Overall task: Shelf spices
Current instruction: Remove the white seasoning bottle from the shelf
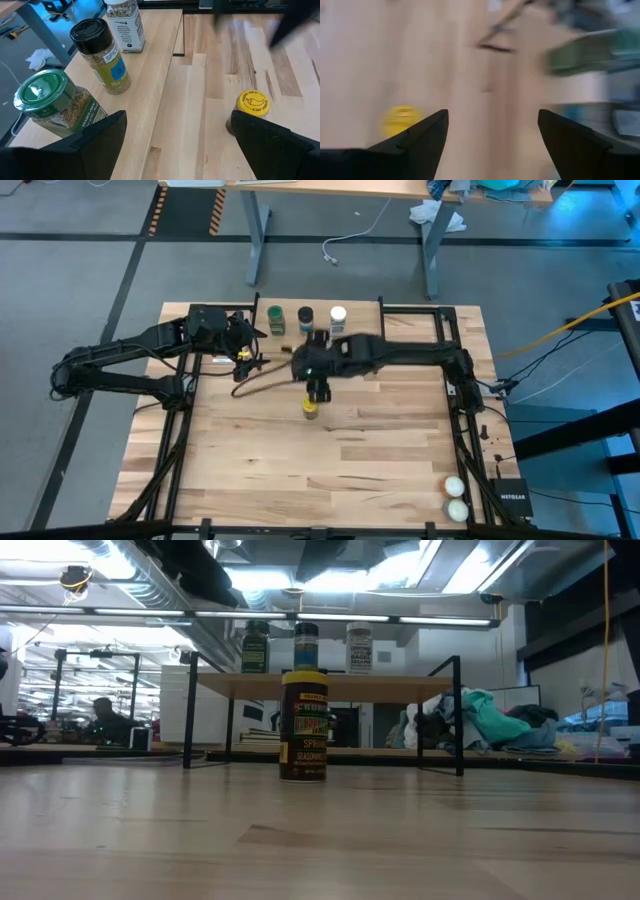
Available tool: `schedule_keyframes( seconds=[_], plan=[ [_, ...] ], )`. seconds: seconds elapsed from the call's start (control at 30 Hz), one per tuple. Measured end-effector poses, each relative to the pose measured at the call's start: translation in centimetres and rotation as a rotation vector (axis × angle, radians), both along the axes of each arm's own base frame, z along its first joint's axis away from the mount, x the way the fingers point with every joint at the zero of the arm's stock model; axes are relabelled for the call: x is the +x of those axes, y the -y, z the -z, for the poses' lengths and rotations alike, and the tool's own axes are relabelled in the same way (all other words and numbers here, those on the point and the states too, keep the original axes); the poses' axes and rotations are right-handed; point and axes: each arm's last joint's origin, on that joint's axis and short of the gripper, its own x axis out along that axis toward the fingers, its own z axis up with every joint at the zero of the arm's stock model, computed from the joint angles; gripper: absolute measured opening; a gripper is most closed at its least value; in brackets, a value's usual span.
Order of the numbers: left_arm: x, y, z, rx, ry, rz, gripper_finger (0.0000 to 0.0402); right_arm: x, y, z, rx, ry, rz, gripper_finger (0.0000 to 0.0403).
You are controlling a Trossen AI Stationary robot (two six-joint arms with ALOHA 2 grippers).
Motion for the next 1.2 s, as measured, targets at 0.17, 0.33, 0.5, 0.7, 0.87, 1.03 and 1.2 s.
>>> schedule_keyframes(
  seconds=[0.17, 0.33, 0.5, 0.7, 0.87, 1.03, 1.2],
  plan=[
    [0.0, 0.2, 0.1, -0.005, -0.017, 0.012, 0.0351, -2.1, 2.8, -4.6, -0.122, 0.092, 0.013, 0.0314],
    [0.0, 0.6, 0.3, -0.002, -0.04, 0.036, 0.0351, -4.7, 6.6, -6.7, -0.178, 0.061, 0.06, 0.0314],
    [0.0, 0.7, 0.3, 0.011, -0.042, 0.048, 0.0351, -6.1, 10.7, -6.4, 0.009, 0.029, 0.074, 0.0315],
    [0.0, 0.7, 0.3, 0.013, -0.041, 0.047, 0.0351, -6.7, 14.8, -5.1, 0.116, -0.007, 0.114, 0.0315],
    [0.0, 0.7, 0.3, 0.014, -0.041, 0.047, 0.0351, -7.8, 17.4, -5.1, 0.227, 0.036, 0.121, 0.0315],
    [0.0, 0.7, 0.3, 0.014, -0.042, 0.047, 0.0351, -8.6, 19.1, -5.2, 0.294, 0.074, 0.144, 0.0315],
    [0.0, 0.7, 0.3, 0.017, -0.043, 0.049, 0.0351, -8.7, 19.7, -4.2, 0.369, 0.061, 0.152, 0.0315]
  ],
)
